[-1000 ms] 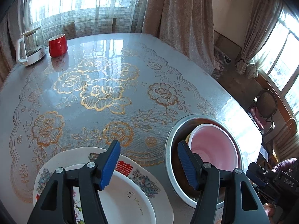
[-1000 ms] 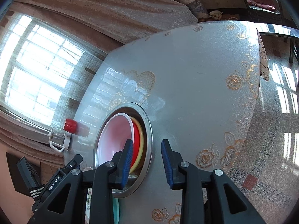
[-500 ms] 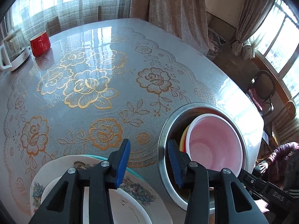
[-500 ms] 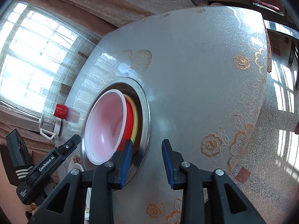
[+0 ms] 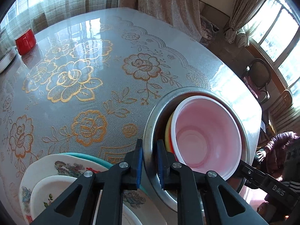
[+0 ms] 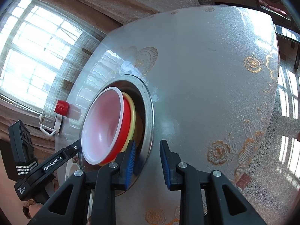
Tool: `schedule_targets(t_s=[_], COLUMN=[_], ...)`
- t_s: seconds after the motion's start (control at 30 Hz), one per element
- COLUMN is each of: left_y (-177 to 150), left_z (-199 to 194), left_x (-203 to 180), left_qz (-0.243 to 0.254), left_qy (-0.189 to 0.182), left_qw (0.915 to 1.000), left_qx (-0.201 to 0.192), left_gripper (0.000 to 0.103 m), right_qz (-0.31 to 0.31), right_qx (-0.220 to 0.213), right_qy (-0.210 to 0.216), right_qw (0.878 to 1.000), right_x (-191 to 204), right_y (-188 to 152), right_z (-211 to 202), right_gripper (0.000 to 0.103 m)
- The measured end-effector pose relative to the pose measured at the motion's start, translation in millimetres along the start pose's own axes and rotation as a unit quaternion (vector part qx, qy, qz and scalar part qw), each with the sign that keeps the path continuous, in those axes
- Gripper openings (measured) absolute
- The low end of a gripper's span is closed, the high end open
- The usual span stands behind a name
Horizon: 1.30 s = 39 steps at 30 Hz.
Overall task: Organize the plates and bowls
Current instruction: 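Lift and carry the nested steel bowl with both tools onto the plate stack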
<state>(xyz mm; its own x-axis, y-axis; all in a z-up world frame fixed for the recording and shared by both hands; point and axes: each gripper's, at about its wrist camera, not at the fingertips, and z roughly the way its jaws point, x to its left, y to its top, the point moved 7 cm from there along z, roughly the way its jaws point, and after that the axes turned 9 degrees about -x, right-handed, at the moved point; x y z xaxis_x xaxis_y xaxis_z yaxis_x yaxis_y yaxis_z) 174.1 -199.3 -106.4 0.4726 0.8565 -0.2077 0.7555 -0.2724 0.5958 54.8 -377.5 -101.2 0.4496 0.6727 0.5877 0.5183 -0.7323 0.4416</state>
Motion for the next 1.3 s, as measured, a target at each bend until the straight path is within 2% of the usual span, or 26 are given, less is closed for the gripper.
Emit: schedule_targets(t_s=[0.3, 0.5, 0.6, 0.77, 0.93, 1.13, 1.3], left_y=[-6, -7, -9, -15, -18, -22, -23], left_z=[-2, 1, 1, -2, -14, -17, -29], left_x=[-4, -7, -10, -14, -31, -37, -39], left_qz=[0.007, 0.008, 0.011, -0.021, 0.005, 0.001, -0.005], left_qy=[0.013, 0.007, 0.005, -0.032, -0.030, -0.045, -0.057], left_qw=[0.9999, 0.9999, 0.9998, 0.9991, 0.9980, 0.9973, 0.9958], left_qx=[-0.005, -0.010, -0.016, -0.018, -0.055, -0.058, -0.071], left_gripper=[0.015, 0.015, 0.015, 0.013, 0.013, 0.013, 0.014], right_qz=[0.007, 0.013, 0.011, -0.003, -0.008, 0.002, -0.015], right_qx=[0.004, 0.004, -0.001, -0.012, -0.019, -0.030, -0.042], right_qy=[0.010, 0.019, 0.020, 0.011, 0.007, 0.007, 0.006], right_qw=[1.000, 1.000, 1.000, 1.000, 1.000, 1.000, 0.999], right_x=[-1, -5, -5, -4, -11, -19, -13], right_y=[0, -2, -1, 2, 1, 3, 4], right_z=[4, 10, 11, 9, 4, -7, -18], right_gripper=[0.026, 0.026, 0.022, 0.019, 0.017, 0.016, 0.016])
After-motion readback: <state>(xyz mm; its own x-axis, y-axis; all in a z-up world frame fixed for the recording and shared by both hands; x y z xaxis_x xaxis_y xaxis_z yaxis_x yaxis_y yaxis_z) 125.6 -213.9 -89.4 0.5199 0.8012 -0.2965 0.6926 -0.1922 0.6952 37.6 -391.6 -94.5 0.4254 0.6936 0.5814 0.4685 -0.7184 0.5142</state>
